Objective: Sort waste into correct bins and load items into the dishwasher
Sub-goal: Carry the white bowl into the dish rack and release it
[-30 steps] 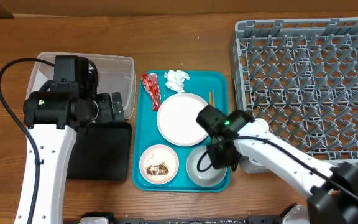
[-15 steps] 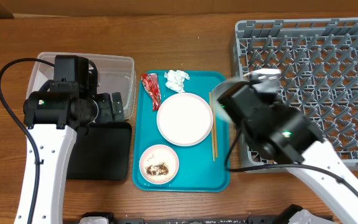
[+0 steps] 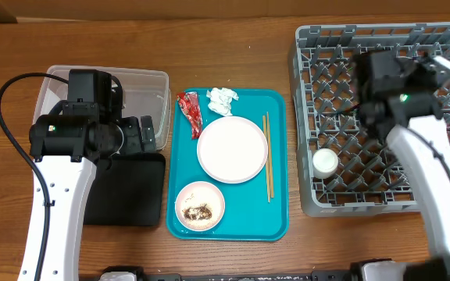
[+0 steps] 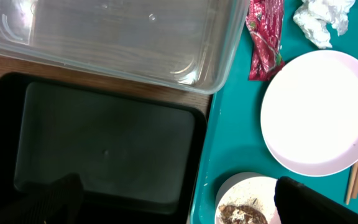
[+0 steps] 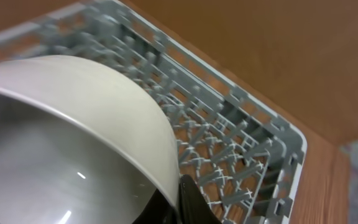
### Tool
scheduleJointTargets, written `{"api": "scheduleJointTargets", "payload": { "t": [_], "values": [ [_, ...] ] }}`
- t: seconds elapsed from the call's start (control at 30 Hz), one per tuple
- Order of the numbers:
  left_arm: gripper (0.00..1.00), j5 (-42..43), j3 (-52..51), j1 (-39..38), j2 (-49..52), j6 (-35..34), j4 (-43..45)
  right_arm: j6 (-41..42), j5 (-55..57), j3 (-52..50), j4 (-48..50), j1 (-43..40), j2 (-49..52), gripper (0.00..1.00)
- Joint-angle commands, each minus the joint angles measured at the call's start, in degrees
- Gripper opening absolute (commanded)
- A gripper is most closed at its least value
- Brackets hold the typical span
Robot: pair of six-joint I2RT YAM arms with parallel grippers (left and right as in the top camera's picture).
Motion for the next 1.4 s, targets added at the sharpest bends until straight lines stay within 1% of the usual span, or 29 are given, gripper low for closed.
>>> {"api": "scheduleJointTargets", "payload": {
  "t": [0.0, 0.1, 0.27, 0.4, 0.53, 0.7, 0.83, 1.03, 1.37],
  "values": [
    [1.00, -0.8, 0.6, 0.2, 0.4, 0.9, 0.1, -1.4, -1.3, 1.0, 2.8, -3.8, 4.2, 0.04],
    [1.00, -0.8, 0.6, 0.2, 0.4, 0.9, 0.1, -5.4, -1.5, 1.0, 6.3, -5.9, 8.1, 0.04],
    [1.00, -0.8, 0.6, 0.2, 0.4, 0.9, 0.1, -11.7, 2.1, 1.0, 12.2, -7.8, 14.1, 0.04],
    [1.00, -0.8, 0.6, 0.2, 0.4, 0.9, 0.1, -14.3, 5.0, 1.0, 14.8, -8.0, 15.9, 0.04],
    [1.00, -0.8, 0.6, 0.2, 0.4, 0.9, 0.1, -14.4, 7.9, 1.0, 15.3, -8.0, 15.9, 0.04],
    [1.00, -0.8, 0.6, 0.2, 0.4, 0.9, 0.1, -14.4, 7.3, 1.0, 15.0, -8.0, 15.9, 0.04],
    [1.00, -0.8, 0.6, 0.2, 0.4, 0.9, 0.1, -14.3, 4.8, 0.9, 13.7, -7.1, 16.0, 0.04],
    [1.00, -0.8, 0.6, 0.2, 0.4, 0.9, 0.1, -14.4, 8.3, 0.7, 13.7, -7.0, 16.8, 0.04],
    [1.00, -0.8, 0.6, 0.2, 0.4, 0.9, 0.1, -14.4, 7.5, 0.7, 13.4, -6.7, 17.9, 0.04]
  ]
}}
